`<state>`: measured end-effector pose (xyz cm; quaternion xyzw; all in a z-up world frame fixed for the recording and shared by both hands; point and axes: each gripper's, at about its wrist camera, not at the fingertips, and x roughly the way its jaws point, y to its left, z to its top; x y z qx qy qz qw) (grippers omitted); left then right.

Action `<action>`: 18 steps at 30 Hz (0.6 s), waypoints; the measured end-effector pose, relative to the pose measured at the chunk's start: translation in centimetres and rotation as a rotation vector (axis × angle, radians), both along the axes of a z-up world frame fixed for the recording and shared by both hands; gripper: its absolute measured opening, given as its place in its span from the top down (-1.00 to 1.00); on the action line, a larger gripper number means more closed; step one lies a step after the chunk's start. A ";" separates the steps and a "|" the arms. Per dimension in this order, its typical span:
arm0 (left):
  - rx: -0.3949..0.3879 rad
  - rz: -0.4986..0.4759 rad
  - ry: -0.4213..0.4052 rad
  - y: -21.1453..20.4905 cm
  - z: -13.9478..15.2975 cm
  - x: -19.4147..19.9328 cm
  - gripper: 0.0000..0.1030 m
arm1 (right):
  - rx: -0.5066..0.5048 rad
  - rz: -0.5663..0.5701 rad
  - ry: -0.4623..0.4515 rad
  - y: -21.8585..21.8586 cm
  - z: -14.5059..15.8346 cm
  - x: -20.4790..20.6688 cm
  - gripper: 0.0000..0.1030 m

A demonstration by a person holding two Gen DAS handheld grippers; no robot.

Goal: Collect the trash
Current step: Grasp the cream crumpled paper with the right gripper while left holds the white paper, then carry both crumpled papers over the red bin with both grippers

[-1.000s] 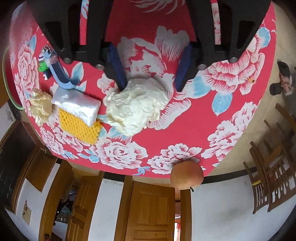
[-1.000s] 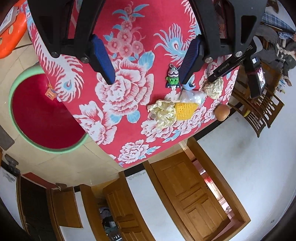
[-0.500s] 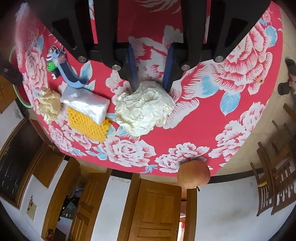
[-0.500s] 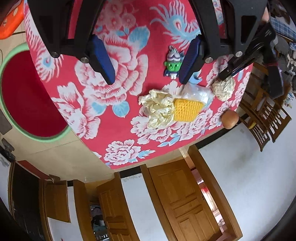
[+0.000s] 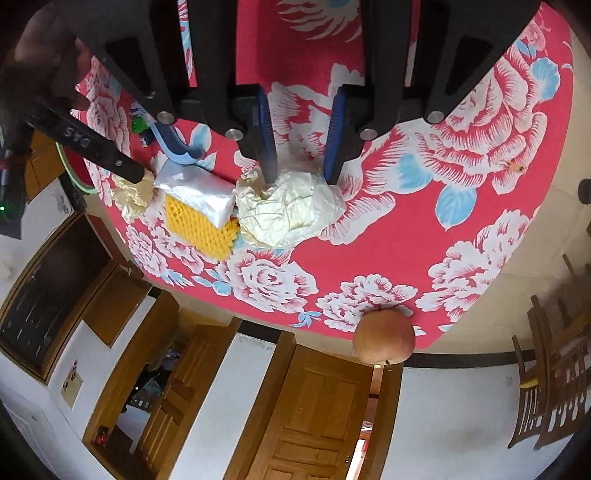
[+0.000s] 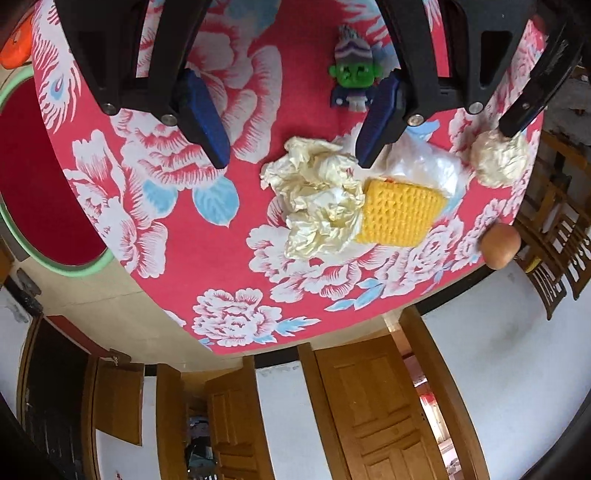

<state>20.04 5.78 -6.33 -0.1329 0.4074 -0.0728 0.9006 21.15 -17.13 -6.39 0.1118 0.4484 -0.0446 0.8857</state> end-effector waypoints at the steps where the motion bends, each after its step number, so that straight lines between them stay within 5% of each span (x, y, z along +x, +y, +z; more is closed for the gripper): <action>1: -0.001 0.003 0.001 0.1 0.0 0.1 0.51 | -0.003 0.001 0.000 0.1 -0.1 0.2 -0.28; 3: -0.014 0.012 0.001 0.5 -0.1 0.1 0.52 | 0.003 0.016 0.011 0.4 -0.5 0.8 0.28; 5: -0.043 0.009 0.002 0.8 -0.2 0.0 0.53 | -0.027 0.021 0.007 0.8 -0.5 1.0 0.55; 18: -0.099 -0.041 -0.054 0.4 0.8 -0.8 0.56 | -0.007 0.062 -0.071 -0.3 2.2 -4.0 0.69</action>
